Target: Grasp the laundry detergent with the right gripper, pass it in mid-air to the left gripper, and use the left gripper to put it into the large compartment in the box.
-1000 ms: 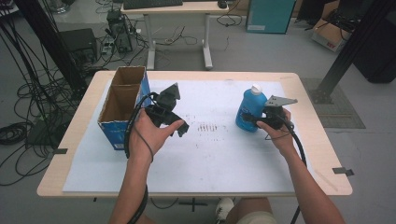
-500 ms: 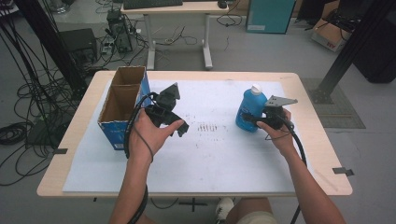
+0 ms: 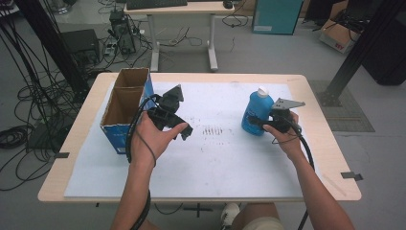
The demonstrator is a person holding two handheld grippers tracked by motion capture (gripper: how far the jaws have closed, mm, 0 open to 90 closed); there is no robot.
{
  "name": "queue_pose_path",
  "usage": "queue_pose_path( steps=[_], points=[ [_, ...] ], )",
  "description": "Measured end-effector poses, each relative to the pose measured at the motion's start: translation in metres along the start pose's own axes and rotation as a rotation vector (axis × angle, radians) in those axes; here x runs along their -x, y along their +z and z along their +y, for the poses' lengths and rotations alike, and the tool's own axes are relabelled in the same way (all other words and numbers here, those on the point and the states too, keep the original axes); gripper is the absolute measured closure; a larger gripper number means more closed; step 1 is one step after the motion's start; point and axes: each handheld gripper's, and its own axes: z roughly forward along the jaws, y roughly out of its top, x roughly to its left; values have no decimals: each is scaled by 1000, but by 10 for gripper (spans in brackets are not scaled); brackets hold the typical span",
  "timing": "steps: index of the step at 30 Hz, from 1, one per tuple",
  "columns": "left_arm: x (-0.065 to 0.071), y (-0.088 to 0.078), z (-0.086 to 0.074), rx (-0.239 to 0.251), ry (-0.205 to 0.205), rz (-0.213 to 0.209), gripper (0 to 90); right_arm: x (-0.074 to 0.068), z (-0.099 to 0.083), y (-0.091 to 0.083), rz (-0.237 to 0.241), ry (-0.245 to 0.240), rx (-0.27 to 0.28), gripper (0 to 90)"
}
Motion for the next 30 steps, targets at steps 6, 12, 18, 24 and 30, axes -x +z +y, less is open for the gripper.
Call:
queue_pose_path(
  steps=[6,12,18,24,30],
  points=[
    [-1,-1,0,-4,-2,-3,53,0,0,0,0,2,1,430],
    [-1,-1,-1,1,-5,0,53,0,0,0,0,1,0,430],
    [-2,-1,-1,1,-3,1,53,0,0,0,0,2,0,429],
    [-1,-2,-1,1,-3,0,53,0,0,0,1,1,1,429],
    [-1,-3,-1,8,-2,2,53,0,0,0,1,5,2,429]
  ],
)
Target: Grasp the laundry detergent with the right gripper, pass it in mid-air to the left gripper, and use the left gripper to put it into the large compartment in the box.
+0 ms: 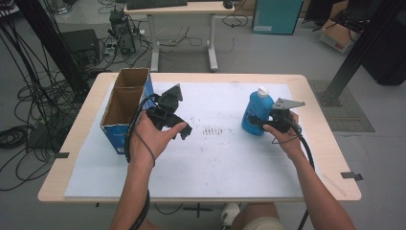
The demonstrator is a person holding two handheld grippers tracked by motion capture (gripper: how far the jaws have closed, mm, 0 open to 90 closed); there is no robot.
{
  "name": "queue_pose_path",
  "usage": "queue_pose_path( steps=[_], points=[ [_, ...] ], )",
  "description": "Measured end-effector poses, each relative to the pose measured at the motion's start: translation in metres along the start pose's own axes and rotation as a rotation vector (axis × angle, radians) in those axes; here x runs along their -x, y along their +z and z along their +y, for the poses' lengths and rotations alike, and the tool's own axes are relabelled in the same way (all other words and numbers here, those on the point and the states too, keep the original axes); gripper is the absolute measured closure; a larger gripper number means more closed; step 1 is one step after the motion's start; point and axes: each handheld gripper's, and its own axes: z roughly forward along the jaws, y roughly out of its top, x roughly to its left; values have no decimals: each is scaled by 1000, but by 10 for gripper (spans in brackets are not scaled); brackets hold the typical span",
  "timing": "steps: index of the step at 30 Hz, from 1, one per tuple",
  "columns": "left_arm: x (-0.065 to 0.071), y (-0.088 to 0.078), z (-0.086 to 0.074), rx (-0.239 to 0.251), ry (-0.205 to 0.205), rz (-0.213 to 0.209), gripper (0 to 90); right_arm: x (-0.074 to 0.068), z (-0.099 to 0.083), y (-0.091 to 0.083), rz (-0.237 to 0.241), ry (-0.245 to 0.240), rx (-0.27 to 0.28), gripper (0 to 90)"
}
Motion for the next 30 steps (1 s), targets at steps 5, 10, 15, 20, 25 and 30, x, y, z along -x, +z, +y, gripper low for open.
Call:
queue_pose_path(
  steps=[5,10,15,20,25,30],
  points=[
    [0,0,0,-1,0,-1,53,0,0,0,0,0,1,428],
    [-1,-1,-1,1,-5,1,53,0,0,0,1,0,2,427],
    [-1,-2,-2,2,-3,2,53,0,0,0,1,1,1,427],
    [-1,-3,-2,6,-8,2,54,0,0,0,1,1,1,427],
    [-2,-3,-3,6,-8,1,53,0,0,0,1,1,1,426],
    [-2,-3,-3,2,-7,0,53,0,0,0,1,1,1,426]
  ],
)
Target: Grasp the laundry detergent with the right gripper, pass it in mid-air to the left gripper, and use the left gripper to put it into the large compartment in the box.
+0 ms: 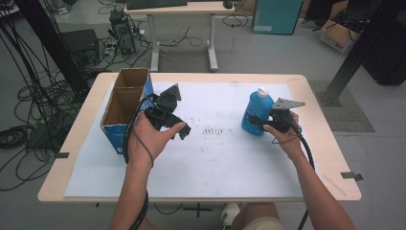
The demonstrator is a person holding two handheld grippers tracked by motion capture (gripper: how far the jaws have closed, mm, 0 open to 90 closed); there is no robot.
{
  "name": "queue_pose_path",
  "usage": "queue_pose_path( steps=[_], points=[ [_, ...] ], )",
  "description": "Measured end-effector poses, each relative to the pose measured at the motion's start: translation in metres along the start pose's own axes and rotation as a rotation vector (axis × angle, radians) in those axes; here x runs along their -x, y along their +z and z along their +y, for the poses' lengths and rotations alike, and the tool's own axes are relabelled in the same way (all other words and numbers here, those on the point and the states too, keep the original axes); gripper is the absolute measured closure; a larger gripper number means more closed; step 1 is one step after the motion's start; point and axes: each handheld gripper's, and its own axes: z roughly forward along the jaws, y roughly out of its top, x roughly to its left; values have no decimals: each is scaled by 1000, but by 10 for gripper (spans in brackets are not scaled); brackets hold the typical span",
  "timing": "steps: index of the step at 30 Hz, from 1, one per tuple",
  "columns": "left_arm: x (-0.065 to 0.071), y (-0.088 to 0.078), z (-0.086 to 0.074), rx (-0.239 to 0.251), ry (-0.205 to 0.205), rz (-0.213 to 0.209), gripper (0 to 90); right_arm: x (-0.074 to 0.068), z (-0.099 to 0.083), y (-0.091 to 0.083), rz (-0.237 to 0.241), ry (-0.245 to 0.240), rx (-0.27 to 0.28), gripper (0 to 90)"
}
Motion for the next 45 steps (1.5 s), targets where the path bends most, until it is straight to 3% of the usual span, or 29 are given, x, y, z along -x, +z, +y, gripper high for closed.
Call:
queue_pose_path(
  steps=[31,38,45],
  points=[
    [-3,-5,-2,6,5,7,52,-2,0,0,-21,6,-2,422],
    [-6,-10,0,4,26,4,52,-3,1,0,-27,8,-10,423],
    [-10,-20,2,6,61,-1,52,-1,6,-2,-24,40,-38,428]
  ],
)
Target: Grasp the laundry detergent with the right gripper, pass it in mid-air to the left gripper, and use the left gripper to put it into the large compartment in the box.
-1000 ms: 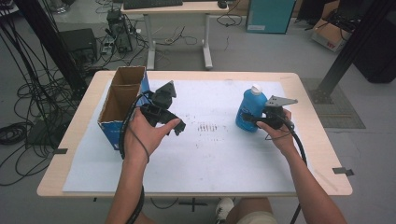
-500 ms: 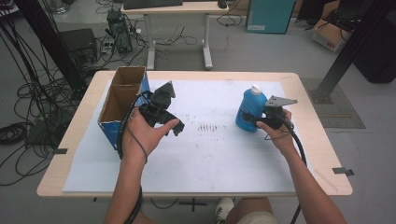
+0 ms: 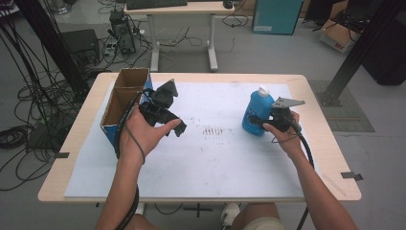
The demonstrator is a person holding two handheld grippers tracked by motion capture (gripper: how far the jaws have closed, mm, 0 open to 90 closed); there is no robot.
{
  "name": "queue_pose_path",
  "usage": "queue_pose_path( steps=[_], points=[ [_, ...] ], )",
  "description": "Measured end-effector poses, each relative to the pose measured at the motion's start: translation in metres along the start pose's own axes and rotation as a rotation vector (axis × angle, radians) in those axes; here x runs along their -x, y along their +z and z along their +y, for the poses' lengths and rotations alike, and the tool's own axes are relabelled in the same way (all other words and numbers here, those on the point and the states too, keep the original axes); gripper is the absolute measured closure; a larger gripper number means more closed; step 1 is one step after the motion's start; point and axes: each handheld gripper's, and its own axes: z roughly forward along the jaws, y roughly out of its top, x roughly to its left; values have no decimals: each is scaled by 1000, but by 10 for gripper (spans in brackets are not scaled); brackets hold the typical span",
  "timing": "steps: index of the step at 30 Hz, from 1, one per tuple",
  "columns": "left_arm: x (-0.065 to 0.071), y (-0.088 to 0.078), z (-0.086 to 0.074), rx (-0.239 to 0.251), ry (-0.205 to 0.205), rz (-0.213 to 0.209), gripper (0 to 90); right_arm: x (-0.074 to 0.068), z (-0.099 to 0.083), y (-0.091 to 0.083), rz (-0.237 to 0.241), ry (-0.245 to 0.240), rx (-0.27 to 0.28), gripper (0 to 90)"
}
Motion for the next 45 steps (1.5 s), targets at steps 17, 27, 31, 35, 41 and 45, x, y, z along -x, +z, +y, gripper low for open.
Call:
queue_pose_path(
  steps=[17,27,31,35,41,45],
  points=[
    [-22,-30,17,-2,174,-63,56,-25,64,-8,59,-44,-9,427],
    [-36,-48,20,-18,286,-94,56,-53,90,7,126,-76,-31,425],
    [-38,-52,21,-16,290,-95,58,-63,95,14,151,-89,-31,425],
    [-39,-59,23,-9,300,-92,59,-71,97,20,172,-101,-34,424],
    [-38,-68,26,-9,336,-100,64,-80,99,26,198,-126,-51,423],
    [-27,-76,33,-92,403,-1,56,-84,99,28,208,-129,-54,423]
  ],
)
